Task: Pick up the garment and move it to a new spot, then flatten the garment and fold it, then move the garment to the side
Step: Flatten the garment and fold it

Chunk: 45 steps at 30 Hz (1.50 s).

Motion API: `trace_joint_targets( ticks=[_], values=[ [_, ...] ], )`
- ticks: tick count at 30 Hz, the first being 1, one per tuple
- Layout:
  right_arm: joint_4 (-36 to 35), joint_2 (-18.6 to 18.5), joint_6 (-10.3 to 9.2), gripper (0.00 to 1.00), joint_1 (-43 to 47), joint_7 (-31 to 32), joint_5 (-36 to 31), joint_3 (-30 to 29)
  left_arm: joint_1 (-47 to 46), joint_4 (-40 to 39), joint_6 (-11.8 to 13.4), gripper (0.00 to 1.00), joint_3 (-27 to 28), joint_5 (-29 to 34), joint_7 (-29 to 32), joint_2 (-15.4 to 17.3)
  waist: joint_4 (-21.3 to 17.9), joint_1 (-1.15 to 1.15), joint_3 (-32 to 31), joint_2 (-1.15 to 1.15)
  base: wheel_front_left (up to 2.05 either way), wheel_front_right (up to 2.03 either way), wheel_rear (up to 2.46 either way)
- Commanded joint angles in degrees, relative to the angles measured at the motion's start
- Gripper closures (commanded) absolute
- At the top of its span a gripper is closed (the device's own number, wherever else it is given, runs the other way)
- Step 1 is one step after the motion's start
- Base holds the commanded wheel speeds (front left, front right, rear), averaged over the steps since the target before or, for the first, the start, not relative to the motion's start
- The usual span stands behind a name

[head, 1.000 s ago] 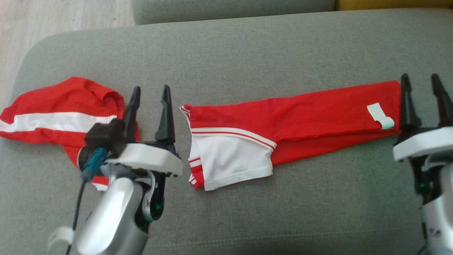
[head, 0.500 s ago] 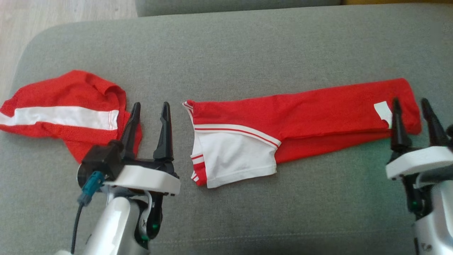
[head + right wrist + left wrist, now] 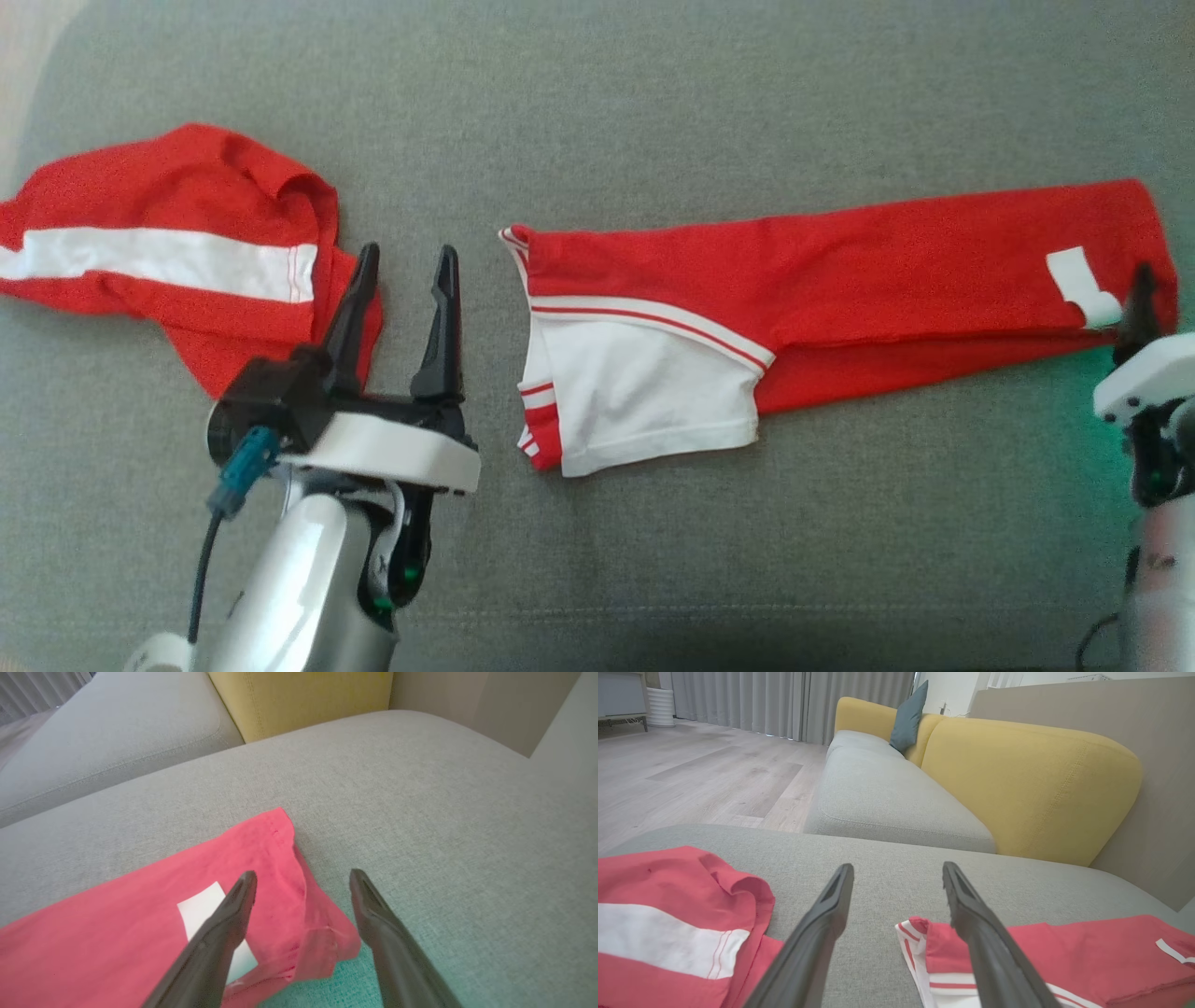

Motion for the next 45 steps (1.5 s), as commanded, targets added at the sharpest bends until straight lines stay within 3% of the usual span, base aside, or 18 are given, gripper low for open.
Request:
trace_joint_targets(
  ticks=[1, 9, 28, 29, 30, 31, 32, 38, 45],
  values=[
    [-0.9, -0.2, -0.04, 0.0, -2.8, 0.3, -1.7, -0.2, -2.8, -1.9, -0.1, 0.0, 1.4, 0.6, -0.3, 0.1, 0.6, 0.0, 1.5, 0.0, 0.0, 0.0, 0.0],
    [3.2, 1.2, -0.04, 0.0, -8.0, 3.0, -5.9, -4.2, -4.6, -2.4, -0.3, 0.0, 1.6, 1.2, -0.3, 0.1, 0.5, 0.0, 5.5, 0.0, 0.0, 0.0, 0.0],
    [2.8, 3.2, -0.04, 0.0, -10.8, 3.7, 0.2, -1.2, -8.1, -4.8, -2.0, 0.0, 7.8, 4.2, -0.3, 0.1, -2.4, 0.0, 11.5, 0.0, 0.0, 0.0, 0.0],
    [2.9, 3.2, -0.04, 0.04, -10.7, 4.1, 0.6, -0.8, -8.2, -4.9, -2.1, 0.0, 8.2, 4.4, -0.3, 0.1, -2.5, 0.0, 11.5, 0.0, 0.0, 0.0, 0.0],
    [3.0, 3.3, -0.04, 0.62, -10.5, 4.6, 1.0, -0.3, -8.2, -5.0, -2.2, 0.0, 8.5, 4.5, -0.3, 0.1, -2.6, 0.0, 11.5, 0.0, 0.0, 0.0, 0.0],
    [3.0, 3.3, -0.04, 0.62, -10.5, 4.6, 1.0, -0.3, -8.2, -5.0, -2.2, 0.0, 8.5, 4.5, -0.3, 0.1, -2.6, 0.0, 11.5, 0.0, 0.0, 0.0, 0.0],
    [3.0, 3.3, -0.04, 1.0, -10.3, 4.9, 1.5, 0.2, -8.3, -5.1, -2.3, 0.0, 8.9, 4.7, -0.3, 0.1, -2.7, 0.0, 11.5, 0.0, 0.0, 0.0, 0.0],
    [2.6, 2.9, -0.04, 1.0, -9.1, 5.4, 2.6, 0.4, -8.0, -5.1, -2.8, 0.0, 10.1, 5.2, -0.3, 0.1, -3.2, 0.0, 10.0, 0.0, 0.0, 0.0, 0.0],
    [0.6, 1.2, -0.04, 1.0, -8.0, 4.3, -3.7, -6.7, -6.8, -4.8, -2.4, 0.0, 9.7, 4.4, -0.3, 0.1, -3.3, 0.0, 6.8, 0.0, 0.0, 0.0, 0.0]
  ],
)
